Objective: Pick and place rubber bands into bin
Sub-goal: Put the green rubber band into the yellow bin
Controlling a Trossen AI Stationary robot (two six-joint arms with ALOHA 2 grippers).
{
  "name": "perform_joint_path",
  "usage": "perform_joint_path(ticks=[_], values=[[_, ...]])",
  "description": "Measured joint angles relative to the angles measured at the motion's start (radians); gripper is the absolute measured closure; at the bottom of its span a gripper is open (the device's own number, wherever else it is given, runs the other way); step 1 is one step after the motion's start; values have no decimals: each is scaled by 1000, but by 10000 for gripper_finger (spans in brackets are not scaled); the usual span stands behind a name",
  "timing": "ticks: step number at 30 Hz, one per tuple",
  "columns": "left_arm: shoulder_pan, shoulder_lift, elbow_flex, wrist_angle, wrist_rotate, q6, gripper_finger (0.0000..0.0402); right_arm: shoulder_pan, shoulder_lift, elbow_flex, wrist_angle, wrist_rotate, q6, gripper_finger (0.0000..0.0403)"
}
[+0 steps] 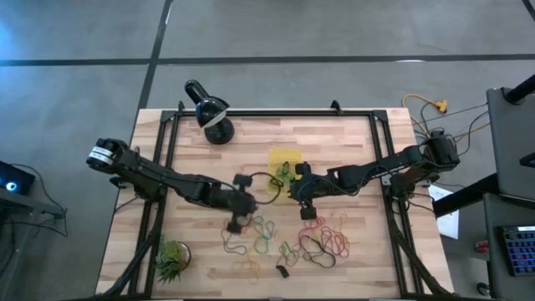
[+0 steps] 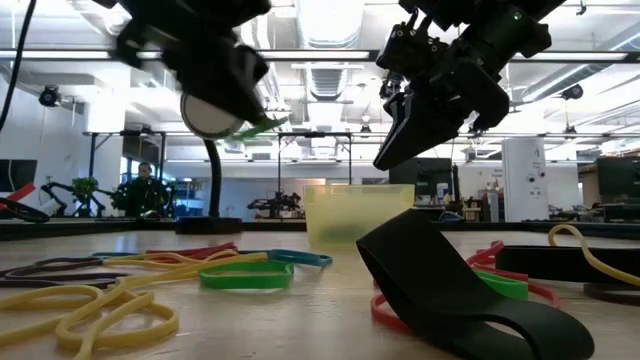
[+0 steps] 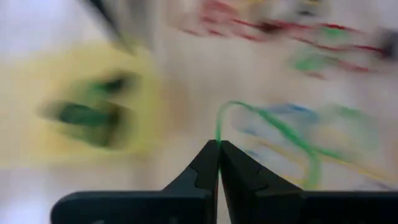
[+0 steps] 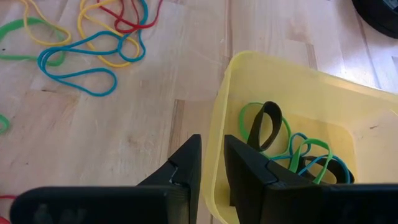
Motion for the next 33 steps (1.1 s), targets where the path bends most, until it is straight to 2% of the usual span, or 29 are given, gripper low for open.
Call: perform_joint_path(ticks=[4, 8, 14, 18, 23, 25, 33], values=[[13, 11, -3, 126, -227, 142, 401, 0, 0, 0, 0, 0, 0, 339], [59, 24, -9, 245, -288, 219, 401, 0, 0, 0, 0, 0, 0, 339], [151, 74, -10, 365, -278, 251, 401, 0, -16, 0, -12, 0, -3, 339], [202, 121, -10, 385, -267, 252, 402, 0, -50, 0, -108, 1, 40, 339], [252, 175, -5, 451, -154, 251, 402, 0, -92, 0, -225, 3, 130, 339], [264, 191, -5, 470, -146, 251, 402, 0, -101, -6, -253, 3, 162, 339], [290, 221, 1, 482, -40, 252, 389, 1, -124, -50, -266, 2, 210, 339]])
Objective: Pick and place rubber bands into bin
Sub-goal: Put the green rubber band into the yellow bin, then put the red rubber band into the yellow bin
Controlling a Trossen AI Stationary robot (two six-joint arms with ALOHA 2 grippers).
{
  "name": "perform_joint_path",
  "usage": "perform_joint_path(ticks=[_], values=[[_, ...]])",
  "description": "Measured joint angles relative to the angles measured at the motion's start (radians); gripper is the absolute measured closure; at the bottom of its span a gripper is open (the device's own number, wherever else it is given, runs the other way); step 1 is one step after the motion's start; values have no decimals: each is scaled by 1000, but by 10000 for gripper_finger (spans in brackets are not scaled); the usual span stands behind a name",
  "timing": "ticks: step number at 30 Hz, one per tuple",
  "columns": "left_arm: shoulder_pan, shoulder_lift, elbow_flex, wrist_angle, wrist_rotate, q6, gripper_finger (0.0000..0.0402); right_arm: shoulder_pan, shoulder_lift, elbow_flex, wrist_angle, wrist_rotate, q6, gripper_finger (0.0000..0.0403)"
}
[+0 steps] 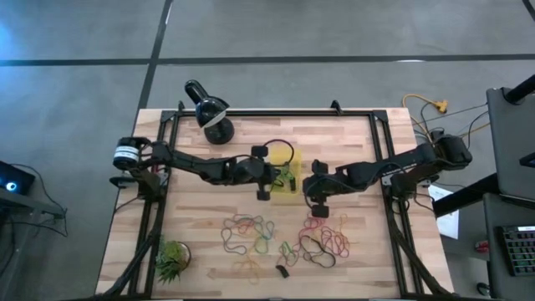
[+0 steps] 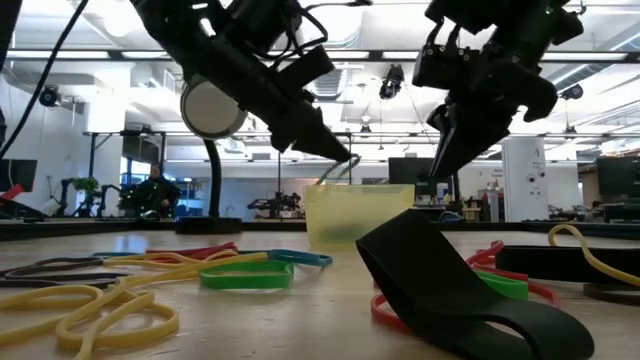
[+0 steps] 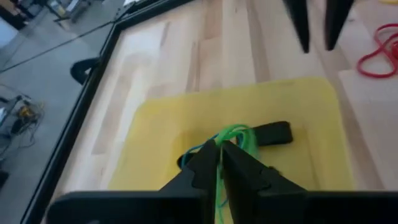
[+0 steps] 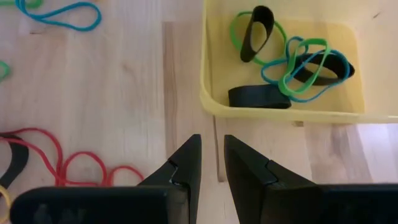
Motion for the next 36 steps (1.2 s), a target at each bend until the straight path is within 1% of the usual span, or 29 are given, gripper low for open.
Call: perform_joint_path(ticks=[7, 12, 16, 19, 23, 25, 27, 31, 36], values=[[0, -1, 0, 4, 3, 15, 332, 0, -2, -9, 1, 0, 0, 339], [0, -2, 0, 2, 3, 14, 311, 0, 0, -9, 3, 0, 0, 339], [-7, -12, 0, -14, 3, -16, 308, 0, 0, -10, 2, -3, 1, 339], [-31, -43, 0, -84, 28, -54, 307, 0, 0, -14, 6, -30, 17, 339], [-90, -91, -6, -213, 48, -116, 307, 2, 0, -39, 4, -165, 52, 339], [-129, -119, -12, -247, 48, -141, 307, 7, 0, -51, 2, -235, 56, 339], [-168, -133, -19, -259, 48, -152, 307, 18, 0, -55, 0, -282, 62, 339], [-228, -143, -26, -263, 47, -169, 307, 50, 7, -56, 4, -291, 92, 339], [-261, -143, -27, -264, 44, -174, 307, 100, 46, -57, 7, -291, 129, 339]])
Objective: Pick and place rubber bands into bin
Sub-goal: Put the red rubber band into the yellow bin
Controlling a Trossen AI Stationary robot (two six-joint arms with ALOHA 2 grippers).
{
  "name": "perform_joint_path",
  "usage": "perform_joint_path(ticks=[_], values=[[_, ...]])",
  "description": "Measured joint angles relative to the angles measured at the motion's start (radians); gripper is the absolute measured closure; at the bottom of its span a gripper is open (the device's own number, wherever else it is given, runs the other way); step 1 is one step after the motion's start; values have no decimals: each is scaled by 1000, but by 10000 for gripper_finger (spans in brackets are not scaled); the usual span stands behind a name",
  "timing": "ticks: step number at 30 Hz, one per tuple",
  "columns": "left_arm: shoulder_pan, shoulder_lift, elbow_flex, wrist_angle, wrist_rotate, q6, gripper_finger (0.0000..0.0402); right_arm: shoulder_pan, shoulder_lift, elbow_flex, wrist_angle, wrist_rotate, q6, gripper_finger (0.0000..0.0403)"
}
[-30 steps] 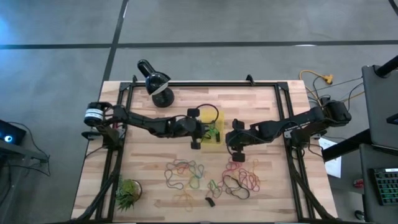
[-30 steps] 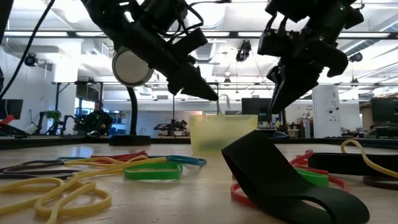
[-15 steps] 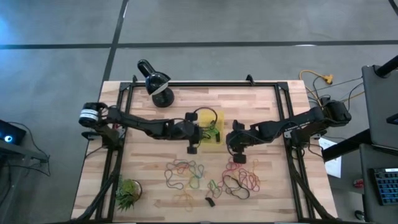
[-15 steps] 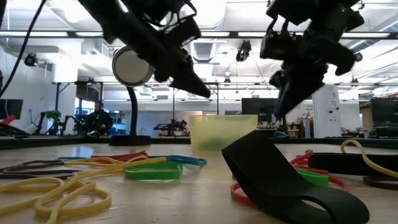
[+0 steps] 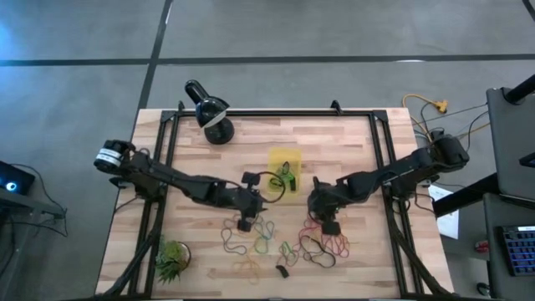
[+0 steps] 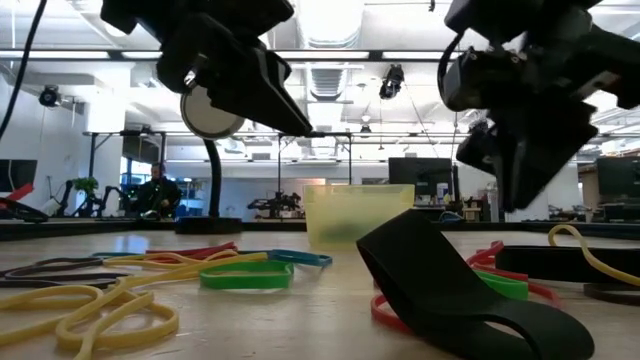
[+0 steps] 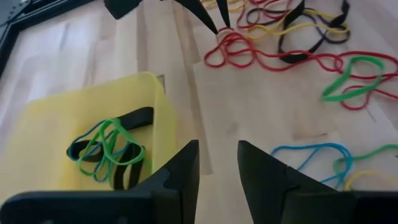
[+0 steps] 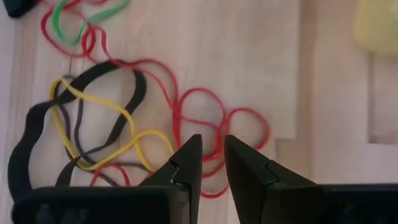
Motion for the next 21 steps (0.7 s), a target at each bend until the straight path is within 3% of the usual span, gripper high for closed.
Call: perform_joint_path(ticks=[16, 21], values=[[-13, 0, -46, 2, -1, -75, 307, 20, 141, 3, 28, 33, 51, 339], [-14, 0, -55, 8, -1, -86, 307, 22, 133, 2, 25, 89, 54, 340]])
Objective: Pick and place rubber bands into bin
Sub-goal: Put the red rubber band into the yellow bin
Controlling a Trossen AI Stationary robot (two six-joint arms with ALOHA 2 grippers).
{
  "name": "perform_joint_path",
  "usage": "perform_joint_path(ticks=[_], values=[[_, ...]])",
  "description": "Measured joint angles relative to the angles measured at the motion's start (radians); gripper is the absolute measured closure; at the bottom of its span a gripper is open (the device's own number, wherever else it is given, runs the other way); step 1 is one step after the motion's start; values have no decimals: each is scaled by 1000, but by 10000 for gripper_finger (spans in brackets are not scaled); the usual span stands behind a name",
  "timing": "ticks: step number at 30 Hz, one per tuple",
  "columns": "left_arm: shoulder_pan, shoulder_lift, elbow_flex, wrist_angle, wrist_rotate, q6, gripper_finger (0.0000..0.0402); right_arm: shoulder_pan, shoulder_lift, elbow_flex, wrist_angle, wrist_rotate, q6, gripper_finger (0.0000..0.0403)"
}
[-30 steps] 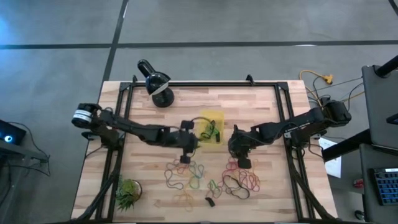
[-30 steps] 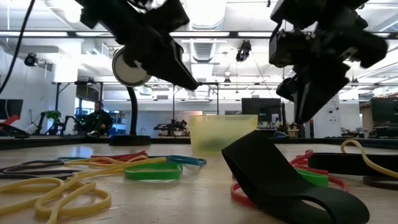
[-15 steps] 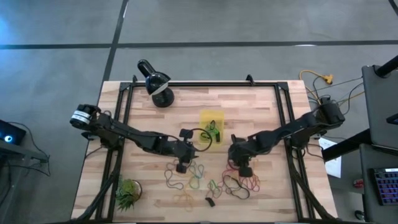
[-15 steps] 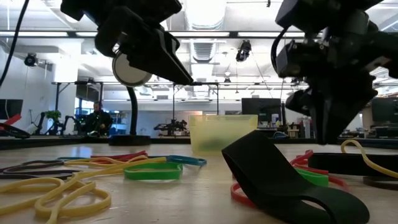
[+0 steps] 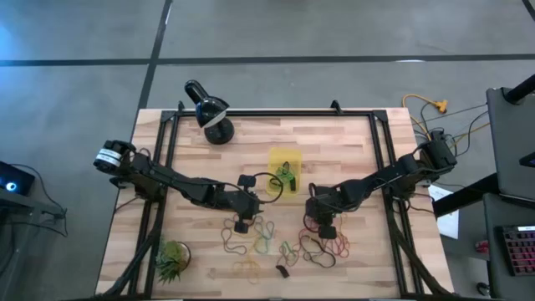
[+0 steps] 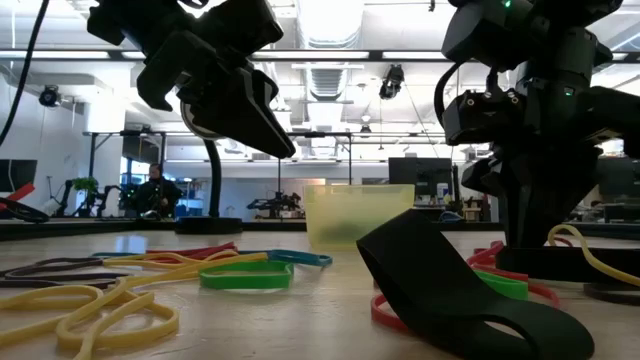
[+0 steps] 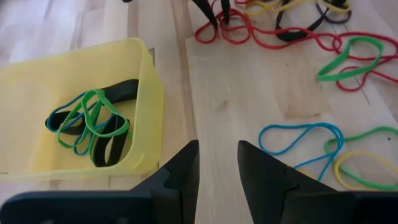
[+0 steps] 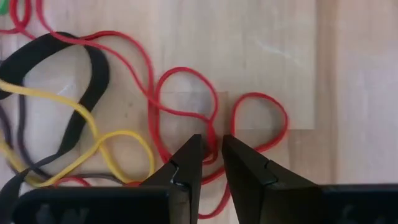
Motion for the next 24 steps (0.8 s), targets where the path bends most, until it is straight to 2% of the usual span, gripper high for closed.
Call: perform_joint_path(ticks=[3, 8, 16, 24], values=[[0, 0, 0, 1, 0, -5, 307, -3, -11, -1, -8, 32, -3, 349], [0, 0, -3, 2, -1, -5, 307, 3, -19, -2, -19, 51, -29, 390], [0, 0, -11, 3, -5, -5, 307, 2, -40, 8, -19, 62, -46, 394], [0, 0, -13, 3, -8, -8, 307, 25, -137, 56, -68, 145, -95, 394]])
